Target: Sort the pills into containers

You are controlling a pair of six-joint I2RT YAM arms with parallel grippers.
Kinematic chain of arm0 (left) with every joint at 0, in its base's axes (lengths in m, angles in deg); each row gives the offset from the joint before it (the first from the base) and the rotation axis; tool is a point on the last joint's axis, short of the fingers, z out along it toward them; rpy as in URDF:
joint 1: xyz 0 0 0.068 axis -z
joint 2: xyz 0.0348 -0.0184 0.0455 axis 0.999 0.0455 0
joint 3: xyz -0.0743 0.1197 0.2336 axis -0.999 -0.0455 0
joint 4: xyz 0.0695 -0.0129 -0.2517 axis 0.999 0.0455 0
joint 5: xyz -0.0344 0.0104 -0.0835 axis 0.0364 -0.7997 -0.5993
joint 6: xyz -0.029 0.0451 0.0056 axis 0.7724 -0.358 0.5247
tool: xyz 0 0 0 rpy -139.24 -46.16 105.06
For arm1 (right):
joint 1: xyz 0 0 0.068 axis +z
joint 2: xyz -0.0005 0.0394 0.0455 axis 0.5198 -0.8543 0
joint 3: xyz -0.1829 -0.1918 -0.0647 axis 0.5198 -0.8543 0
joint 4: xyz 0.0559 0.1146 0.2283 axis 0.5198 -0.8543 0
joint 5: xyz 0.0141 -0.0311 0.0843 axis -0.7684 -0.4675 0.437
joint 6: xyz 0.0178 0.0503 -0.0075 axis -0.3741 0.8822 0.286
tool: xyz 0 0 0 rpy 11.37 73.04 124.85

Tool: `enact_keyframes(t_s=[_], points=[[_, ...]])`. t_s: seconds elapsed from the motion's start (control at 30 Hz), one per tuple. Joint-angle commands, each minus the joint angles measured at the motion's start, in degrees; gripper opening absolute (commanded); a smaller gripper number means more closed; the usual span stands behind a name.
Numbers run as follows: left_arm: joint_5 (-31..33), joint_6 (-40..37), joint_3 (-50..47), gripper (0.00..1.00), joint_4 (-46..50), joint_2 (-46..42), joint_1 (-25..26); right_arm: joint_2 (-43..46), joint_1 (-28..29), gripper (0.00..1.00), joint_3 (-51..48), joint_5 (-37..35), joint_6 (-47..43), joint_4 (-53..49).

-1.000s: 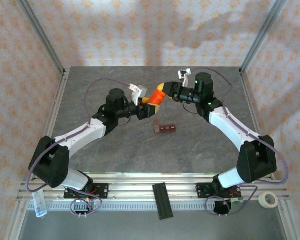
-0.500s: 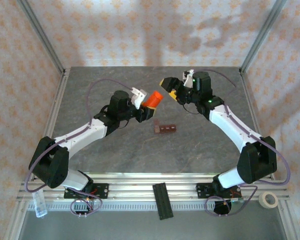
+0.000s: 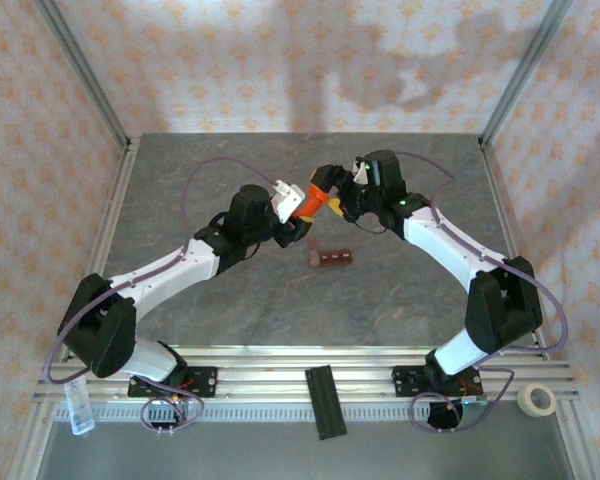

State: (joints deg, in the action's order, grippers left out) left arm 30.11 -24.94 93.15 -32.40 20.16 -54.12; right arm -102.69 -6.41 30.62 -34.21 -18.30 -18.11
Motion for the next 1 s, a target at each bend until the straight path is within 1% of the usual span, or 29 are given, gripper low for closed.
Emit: enact_keyframes(t_s=[0.0, 0.13, 0.2, 0.27, 0.43, 0.5, 0.63, 0.7, 0.77, 0.8, 0.97], points=[[1.48, -1.50, 1.98, 0.00, -0.40, 0.19, 0.67, 0.35, 0.53, 0.88, 0.79, -0.69, 1.38, 1.70], [1.53, -1.54, 2.10, 0.00, -0.37, 0.60, 0.82, 0.72, 0.96, 0.84, 0.70, -0.43, 1.67, 2.07], [1.48, -1.50, 2.13, 0.00, -0.31, 0.66, 0.91, 0.91, 1.16, 0.79, 0.70, -0.45, 1.81, 2.17], [1.58, -1.57, 2.16, 0.00, -0.35, 0.75, 1.00, 1.10, 1.38, 0.72, 0.65, -0.43, 1.84, 2.29], [1.84, -1.50, 2.13, 0.00, -0.34, 1.01, 1.18, 1.73, 1.74, 0.48, 0.44, -0.34, 2.00, 2.45], [1.85, -1.37, 2.18, 0.00, -0.50, 1.11, 1.25, 1.87, 1.81, 0.40, 0.38, -0.34, 1.80, 2.38], [1.07, -0.74, 2.09, 0.00, -0.63, 1.07, 1.06, 2.07, 1.78, 0.31, 0.35, -1.51, -0.43, 2.20], [-1.51, 0.45, 1.72, 0.00, -1.06, 0.61, 0.49, 2.26, 1.59, 0.29, 0.42, -2.09, -3.24, 2.75], [-6.16, 2.79, 1.03, 0.00, -2.56, -0.10, -0.78, 2.37, 0.83, 0.28, 0.18, -1.50, -6.17, 4.54], [-9.79, 4.58, 0.56, 0.00, -3.69, -0.55, -1.65, 2.59, 0.14, 0.28, -0.40, -0.70, -7.42, 6.61], [-23.98, 13.80, -2.08, 0.00, -10.49, -2.38, -4.87, 3.41, -4.80, 0.28, -3.14, 6.74, -10.22, 18.79]])
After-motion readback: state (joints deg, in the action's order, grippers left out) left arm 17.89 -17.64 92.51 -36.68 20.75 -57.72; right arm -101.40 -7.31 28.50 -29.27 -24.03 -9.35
